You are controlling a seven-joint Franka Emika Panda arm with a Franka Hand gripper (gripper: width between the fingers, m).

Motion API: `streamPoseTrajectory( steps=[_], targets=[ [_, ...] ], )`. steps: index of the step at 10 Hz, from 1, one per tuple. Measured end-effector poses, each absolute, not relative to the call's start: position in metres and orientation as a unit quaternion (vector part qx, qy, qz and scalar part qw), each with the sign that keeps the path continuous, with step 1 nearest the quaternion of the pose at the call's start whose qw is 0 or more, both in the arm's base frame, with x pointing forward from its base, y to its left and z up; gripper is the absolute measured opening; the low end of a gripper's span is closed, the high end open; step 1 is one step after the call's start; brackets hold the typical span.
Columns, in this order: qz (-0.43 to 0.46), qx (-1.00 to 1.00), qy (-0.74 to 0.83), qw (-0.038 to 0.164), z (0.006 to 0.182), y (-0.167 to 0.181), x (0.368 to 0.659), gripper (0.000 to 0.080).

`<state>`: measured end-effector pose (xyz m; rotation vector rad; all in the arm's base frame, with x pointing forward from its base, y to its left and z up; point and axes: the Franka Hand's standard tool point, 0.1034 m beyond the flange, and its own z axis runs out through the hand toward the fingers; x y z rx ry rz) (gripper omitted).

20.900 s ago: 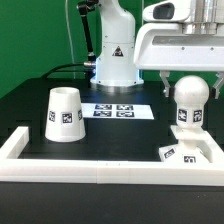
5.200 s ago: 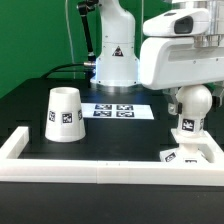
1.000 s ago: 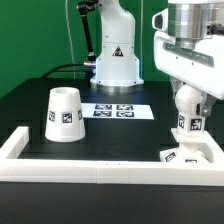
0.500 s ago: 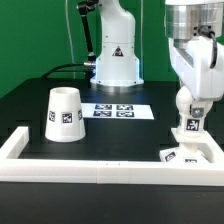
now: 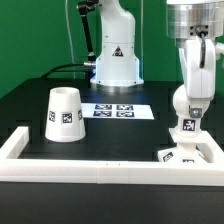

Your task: Assemble lamp

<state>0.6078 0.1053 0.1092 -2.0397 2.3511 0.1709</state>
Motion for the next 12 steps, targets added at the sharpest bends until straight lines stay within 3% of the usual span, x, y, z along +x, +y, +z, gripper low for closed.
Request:
streamPoseTrajectory(
  steps=[7,10,12],
  targets=[
    [0.069,-0.728,0.682,0.004,0.116,0.114,0.596,0.0699],
    [0.089,-0.808,0.581,-0.044,0.11,0.124,0.568,0.0699],
    [0.091,-0.805,0.584,-0.043,0.101,0.122,0.559,0.0699]
  ],
)
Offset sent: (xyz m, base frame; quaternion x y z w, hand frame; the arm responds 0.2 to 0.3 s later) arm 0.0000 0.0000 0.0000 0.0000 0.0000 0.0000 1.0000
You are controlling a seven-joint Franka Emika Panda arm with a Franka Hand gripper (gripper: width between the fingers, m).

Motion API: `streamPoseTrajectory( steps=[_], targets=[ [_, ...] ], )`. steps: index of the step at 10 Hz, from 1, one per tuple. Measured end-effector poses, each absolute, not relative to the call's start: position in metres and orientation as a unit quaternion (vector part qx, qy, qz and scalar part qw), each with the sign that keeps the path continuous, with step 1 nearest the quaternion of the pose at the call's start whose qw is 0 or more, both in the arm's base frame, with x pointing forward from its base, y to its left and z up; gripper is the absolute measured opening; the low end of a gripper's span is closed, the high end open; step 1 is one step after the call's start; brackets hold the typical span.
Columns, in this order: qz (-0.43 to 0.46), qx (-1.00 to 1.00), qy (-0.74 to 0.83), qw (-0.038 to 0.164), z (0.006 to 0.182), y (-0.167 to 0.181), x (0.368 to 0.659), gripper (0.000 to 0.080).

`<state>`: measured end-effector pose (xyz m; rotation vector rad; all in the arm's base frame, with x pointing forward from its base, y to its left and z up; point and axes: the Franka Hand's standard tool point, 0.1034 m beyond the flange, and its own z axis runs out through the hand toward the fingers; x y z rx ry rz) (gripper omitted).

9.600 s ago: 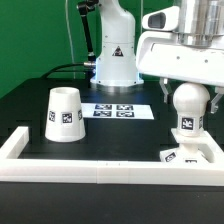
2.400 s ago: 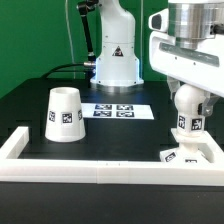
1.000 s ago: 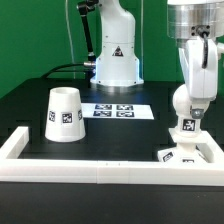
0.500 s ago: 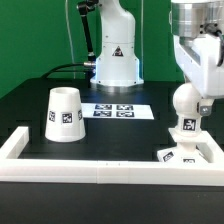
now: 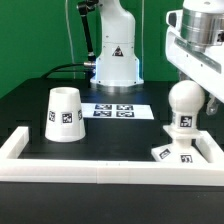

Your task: Assemble lamp

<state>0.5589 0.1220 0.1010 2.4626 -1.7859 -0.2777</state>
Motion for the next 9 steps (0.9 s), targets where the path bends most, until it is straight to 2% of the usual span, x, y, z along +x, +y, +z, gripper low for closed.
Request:
streamPoseTrajectory(
  steps=[2,4,6,9],
  targets=[
    [-0.091,0.808,-0.581,0.043,0.101,0.123,0.559,0.0699],
    [-0.116,0.843,-0.522,0.06,0.109,0.124,0.555,0.0699],
    [-0.108,0.888,-0.445,0.047,0.128,0.118,0.554,0.0699],
    [-0.074,0.914,-0.399,0.017,0.15,0.084,0.519,0.0699]
  ],
)
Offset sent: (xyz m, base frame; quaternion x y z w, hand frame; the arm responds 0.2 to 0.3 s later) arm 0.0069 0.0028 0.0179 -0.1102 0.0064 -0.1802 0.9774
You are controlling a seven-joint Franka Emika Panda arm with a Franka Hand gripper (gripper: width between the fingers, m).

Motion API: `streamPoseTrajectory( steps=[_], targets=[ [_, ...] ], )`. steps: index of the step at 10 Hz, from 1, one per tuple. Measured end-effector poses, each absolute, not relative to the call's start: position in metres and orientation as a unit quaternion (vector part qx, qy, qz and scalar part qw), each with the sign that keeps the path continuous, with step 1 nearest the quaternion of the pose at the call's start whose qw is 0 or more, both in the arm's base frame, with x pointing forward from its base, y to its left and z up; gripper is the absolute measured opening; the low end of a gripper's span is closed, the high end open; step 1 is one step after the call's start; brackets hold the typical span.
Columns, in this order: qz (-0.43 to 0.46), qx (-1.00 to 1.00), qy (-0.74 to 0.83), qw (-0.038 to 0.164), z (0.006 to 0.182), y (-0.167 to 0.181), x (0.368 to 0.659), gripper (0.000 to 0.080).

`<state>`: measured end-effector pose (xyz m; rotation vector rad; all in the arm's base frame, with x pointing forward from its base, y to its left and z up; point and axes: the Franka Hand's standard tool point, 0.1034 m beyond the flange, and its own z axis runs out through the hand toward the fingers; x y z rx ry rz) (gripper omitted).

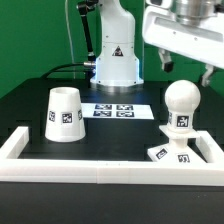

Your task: Assemble lamp

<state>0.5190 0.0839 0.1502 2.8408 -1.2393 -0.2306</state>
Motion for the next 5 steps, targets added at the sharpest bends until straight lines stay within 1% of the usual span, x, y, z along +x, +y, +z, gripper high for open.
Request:
streamPoseTrajectory(
  steps=[1,2,3,5],
  targets=[
    [-0.074,0.915,-0.397,0.01,0.151,0.063,0.508,0.0699],
    [-0.07,0.921,-0.383,0.008,0.146,0.043,0.503,0.0699],
    [-0.058,0.924,-0.378,0.007,0.136,0.019,0.501,0.0699],
    [-0.053,0.931,-0.36,0.011,0.109,-0.002,0.495,0.0699]
  ],
)
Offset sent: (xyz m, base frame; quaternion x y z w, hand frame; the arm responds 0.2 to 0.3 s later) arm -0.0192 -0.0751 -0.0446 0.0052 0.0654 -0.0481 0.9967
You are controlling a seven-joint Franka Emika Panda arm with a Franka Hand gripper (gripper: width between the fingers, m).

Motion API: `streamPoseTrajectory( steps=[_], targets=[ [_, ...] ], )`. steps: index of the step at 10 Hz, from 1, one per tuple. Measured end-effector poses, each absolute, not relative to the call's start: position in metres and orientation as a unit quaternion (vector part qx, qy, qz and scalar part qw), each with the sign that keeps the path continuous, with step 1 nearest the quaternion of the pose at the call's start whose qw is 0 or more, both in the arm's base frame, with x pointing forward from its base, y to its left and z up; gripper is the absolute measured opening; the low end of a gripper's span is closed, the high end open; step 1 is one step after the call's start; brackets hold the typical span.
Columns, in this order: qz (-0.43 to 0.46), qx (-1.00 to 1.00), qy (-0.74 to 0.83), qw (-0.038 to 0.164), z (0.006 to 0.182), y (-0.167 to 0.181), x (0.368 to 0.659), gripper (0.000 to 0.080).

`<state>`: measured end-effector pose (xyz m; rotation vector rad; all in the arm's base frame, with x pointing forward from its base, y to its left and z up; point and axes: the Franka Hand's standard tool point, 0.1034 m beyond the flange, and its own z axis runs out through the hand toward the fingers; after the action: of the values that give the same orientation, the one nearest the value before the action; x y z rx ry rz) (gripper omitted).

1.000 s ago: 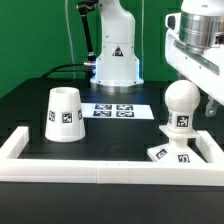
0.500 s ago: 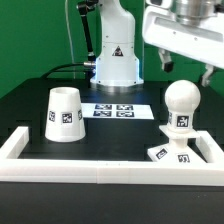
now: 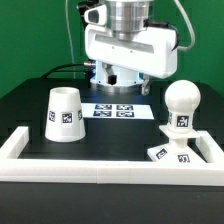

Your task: Assemble lamp

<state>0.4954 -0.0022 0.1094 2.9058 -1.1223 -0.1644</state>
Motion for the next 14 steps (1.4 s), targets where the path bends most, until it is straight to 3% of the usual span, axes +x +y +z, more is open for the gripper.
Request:
streamPoseTrajectory(
  steps=[3,5,9,12,14],
  targets=[
    [-0.051,0.933,-0.355,0.011,0.109,0.002,0.497,0.0699],
    [-0.021,0.963,-0.267,0.04,0.106,0.015,0.502,0.0699],
    [0.022,0.989,-0.142,0.028,0.107,-0.02,0.488,0.0699],
    [0.015,0.99,-0.139,0.029,0.105,-0.061,0.485,0.0699],
    [0.015,0.991,-0.131,0.028,0.104,-0.054,0.485,0.0699]
  ],
)
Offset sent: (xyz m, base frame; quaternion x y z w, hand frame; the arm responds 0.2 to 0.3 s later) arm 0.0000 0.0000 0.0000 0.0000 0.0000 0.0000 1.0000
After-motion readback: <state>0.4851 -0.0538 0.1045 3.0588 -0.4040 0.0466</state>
